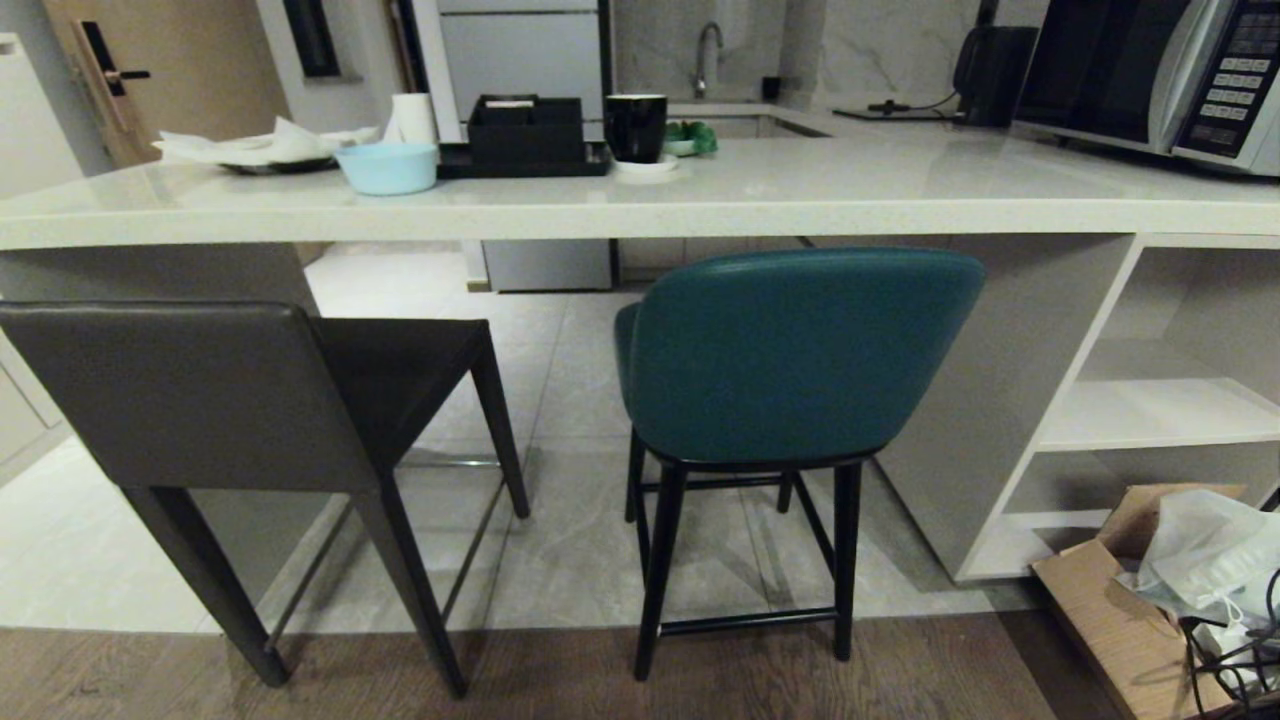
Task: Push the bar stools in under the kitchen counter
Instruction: Pull the blue chair out from under the dining table
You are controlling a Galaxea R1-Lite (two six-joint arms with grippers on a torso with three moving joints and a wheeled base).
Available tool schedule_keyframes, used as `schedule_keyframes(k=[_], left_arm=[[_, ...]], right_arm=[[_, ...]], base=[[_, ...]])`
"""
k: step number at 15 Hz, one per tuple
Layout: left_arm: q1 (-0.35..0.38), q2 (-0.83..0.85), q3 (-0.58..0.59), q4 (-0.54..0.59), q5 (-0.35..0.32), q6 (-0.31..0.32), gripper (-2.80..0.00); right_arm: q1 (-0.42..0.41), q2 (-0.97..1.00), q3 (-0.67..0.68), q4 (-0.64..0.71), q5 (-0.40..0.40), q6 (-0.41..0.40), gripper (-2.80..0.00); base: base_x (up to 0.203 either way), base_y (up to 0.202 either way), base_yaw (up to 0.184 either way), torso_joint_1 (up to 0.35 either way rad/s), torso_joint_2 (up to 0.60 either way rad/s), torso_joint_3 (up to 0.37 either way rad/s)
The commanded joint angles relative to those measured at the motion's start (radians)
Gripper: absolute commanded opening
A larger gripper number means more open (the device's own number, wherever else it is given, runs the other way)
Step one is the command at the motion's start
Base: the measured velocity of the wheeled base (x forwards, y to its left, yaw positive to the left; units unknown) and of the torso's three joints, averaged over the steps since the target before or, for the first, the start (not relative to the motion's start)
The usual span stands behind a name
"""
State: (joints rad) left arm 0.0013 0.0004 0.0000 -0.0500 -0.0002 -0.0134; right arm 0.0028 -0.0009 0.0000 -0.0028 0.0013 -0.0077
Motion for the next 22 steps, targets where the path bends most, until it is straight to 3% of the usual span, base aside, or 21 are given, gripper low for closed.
schedule_keyframes(k=[1,10,22], left_arm=[[0.0,-0.002,0.018,-0.001,0.0,0.0,-2.8],[0.0,-0.002,0.018,-0.001,0.0,0.0,-2.8],[0.0,-0.002,0.018,-0.001,0.0,0.0,-2.8]], right_arm=[[0.0,-0.001,0.0,0.0,0.0,0.0,-2.8],[0.0,-0.001,0.0,0.0,0.0,0.0,-2.8],[0.0,0.0,0.0,0.0,0.0,0.0,-2.8]], base=[[0.0,0.0,0.0,0.0,0.0,0.0],[0.0,-0.012,0.001,0.001,0.0,-0.001],[0.0,-0.182,0.001,0.002,0.0,0.002]])
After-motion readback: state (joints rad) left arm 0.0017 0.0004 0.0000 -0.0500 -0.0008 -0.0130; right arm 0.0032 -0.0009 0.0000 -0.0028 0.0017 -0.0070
